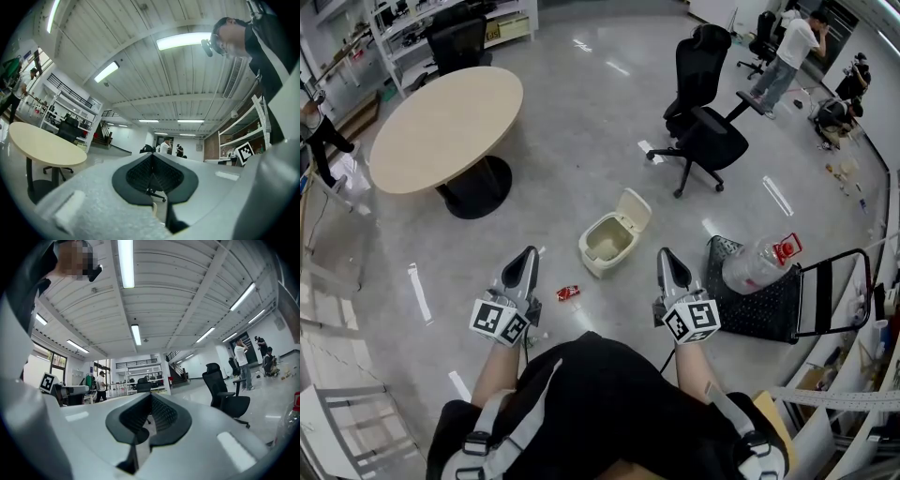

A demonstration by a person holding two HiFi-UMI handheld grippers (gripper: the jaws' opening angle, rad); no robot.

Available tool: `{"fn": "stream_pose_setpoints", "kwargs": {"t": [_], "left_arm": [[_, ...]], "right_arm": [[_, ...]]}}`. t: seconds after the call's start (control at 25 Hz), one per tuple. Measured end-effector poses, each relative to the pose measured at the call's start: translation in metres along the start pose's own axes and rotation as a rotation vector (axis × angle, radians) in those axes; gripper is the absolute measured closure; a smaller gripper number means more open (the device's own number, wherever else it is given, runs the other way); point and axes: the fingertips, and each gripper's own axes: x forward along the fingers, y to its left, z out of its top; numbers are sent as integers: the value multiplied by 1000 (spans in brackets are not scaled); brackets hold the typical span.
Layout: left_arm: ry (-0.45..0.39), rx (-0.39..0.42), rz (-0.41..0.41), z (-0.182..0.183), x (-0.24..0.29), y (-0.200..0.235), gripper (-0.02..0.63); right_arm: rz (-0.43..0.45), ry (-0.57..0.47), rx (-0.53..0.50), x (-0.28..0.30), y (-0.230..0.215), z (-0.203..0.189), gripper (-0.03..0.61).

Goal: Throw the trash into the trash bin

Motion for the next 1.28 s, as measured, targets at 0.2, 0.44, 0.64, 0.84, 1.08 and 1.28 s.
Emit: {"fn": "stream_pose_setpoints", "kwargs": {"t": [0.2, 0.44, 0.64, 0.84, 1.08, 1.28], "left_arm": [[-4, 14, -28, 5, 1, -11, 614], [1, 19, -23, 5, -6, -10, 614], [5, 13, -18, 3, -12, -9, 614], [1, 7, -44, 3, -10, -16, 614], [-11, 16, -47, 12, -14, -20, 614], [-8, -3, -10, 5, -30, -16, 614]], "right_arm": [[-10, -4, -4, -4, -3, -1, 572], [1, 17, -14, -5, 2, -5, 574], [13, 24, -17, -6, 9, -7, 574], [10, 19, -19, -8, 7, -5, 574], [5, 13, -19, -15, 7, -2, 574], [14, 30, -27, -21, 8, -7, 574]]}}
